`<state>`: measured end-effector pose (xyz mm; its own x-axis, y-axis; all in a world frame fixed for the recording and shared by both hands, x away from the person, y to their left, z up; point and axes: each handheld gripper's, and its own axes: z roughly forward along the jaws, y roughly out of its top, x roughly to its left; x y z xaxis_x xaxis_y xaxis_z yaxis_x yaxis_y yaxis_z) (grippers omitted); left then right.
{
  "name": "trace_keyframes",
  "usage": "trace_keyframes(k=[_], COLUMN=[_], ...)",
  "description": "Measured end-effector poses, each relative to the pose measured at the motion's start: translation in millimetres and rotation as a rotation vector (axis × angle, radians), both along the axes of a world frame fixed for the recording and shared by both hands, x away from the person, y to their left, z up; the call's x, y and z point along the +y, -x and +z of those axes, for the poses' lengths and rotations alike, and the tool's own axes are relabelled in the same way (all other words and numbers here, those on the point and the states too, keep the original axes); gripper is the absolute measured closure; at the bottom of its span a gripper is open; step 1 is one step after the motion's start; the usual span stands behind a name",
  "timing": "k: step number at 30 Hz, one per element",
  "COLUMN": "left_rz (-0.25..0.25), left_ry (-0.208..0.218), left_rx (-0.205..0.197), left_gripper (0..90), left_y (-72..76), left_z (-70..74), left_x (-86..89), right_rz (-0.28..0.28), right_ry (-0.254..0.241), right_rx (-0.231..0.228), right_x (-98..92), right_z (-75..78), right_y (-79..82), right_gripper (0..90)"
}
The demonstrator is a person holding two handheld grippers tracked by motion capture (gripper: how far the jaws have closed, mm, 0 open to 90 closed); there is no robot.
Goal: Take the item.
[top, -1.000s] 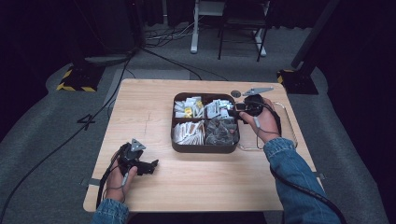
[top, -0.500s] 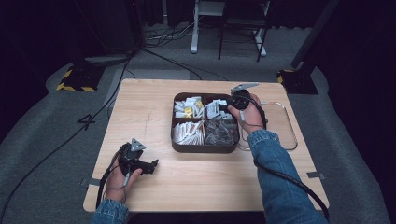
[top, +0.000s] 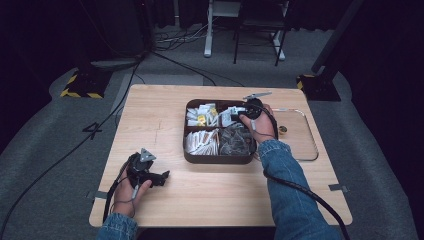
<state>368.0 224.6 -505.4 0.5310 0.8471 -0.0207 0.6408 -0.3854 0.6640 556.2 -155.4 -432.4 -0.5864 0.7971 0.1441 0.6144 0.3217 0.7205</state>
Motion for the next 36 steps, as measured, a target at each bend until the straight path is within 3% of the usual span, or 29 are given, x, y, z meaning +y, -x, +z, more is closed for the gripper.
trace_keyframes(k=[9, 16, 26, 32, 36], left_rz=[0.002, 0.0, 0.0, 0.0, 0.0], left_ry=[0.004, 0.002, 0.004, 0.001, 0.005], left_rx=[-0.002, -0.002, -0.001, -0.003, -0.001], left_gripper=[0.3, 0.3, 0.3, 0.3, 0.3], left_y=[-0.2, -0.7, -0.7, -0.7, -0.8], left_z=[-0.2, -0.1, -0.2, -0.1, -0.2], left_x=[-0.2, -0.2, -0.3, -0.2, -0.3], right_rz=[-0.003, 0.012, -0.024, -0.035, -0.068], right_ry=[-0.012, -0.022, -0.014, 0.005, -0.013], right_rx=[0.032, 0.02, 0.029, 0.061, 0.085], right_x=[9.2, 21.3, 31.2, 38.8, 42.0], right_z=[-5.6, -1.7, -8.5, -12.4, -15.3], right_y=[-1.8, -3.4, -13.2, -14.1, -11.5], right_gripper=[63.6, 64.8, 65.5, 76.5, 86.2])
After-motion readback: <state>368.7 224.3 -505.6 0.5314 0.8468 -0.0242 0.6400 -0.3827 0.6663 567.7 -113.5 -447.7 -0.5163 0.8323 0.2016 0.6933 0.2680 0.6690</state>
